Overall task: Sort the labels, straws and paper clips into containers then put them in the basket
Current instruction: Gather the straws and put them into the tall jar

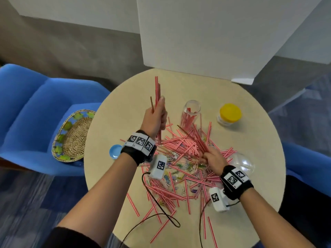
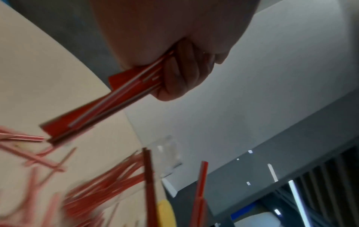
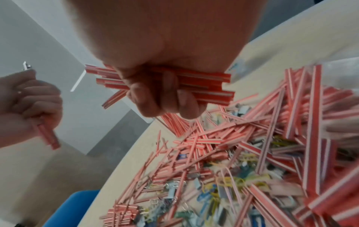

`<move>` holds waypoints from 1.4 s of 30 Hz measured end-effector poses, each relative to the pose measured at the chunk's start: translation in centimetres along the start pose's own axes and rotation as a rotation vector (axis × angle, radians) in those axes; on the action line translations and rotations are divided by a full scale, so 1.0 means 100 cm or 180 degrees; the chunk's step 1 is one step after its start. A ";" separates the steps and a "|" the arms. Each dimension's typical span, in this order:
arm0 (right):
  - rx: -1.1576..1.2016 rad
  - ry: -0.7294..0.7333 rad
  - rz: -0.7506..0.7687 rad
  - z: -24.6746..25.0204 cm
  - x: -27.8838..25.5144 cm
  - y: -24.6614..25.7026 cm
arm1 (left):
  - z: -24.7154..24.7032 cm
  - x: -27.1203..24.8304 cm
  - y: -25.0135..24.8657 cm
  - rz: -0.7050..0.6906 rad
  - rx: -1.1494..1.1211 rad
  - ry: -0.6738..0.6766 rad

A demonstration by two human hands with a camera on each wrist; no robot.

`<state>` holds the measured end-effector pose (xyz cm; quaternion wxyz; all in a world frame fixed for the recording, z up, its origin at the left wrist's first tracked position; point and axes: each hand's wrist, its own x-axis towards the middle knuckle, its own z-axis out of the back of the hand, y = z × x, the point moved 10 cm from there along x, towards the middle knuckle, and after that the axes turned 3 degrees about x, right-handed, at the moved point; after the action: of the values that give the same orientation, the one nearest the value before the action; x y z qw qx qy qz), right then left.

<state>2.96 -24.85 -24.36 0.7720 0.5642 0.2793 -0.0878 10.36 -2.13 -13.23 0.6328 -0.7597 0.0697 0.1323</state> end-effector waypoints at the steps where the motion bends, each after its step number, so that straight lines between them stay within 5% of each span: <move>1: 0.0052 -0.0051 0.0051 0.004 -0.003 0.005 | -0.007 0.002 -0.013 -0.0119 -0.0034 -0.0001; 7: 0.0146 0.0215 0.0501 0.003 -0.022 0.040 | -0.049 0.018 -0.084 -0.0627 -0.0591 -0.0125; 11: -0.0077 -0.0224 0.0635 0.025 -0.021 0.048 | -0.063 0.040 -0.100 -0.0777 -0.0542 -0.0174; 16: 0.0743 -0.0444 0.0530 0.046 -0.023 0.047 | -0.063 0.064 -0.091 -0.0737 -0.0385 -0.0210; 25: 0.2643 -0.0891 0.1420 0.084 -0.022 0.115 | -0.104 0.073 -0.063 -0.0594 -0.0133 0.0286; 29: 0.2815 -0.0996 0.1549 0.095 -0.013 0.132 | -0.113 0.077 -0.066 -0.0725 0.0010 0.0333; 42: 0.2561 -0.1005 0.1903 0.112 0.012 0.188 | -0.109 0.087 -0.006 -0.1556 0.2833 0.0462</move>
<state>16.21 -28.40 -7.20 0.5183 0.8510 -0.0694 -0.0479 20.03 -12.15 -13.41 0.9010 -0.4180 -0.0166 -0.1151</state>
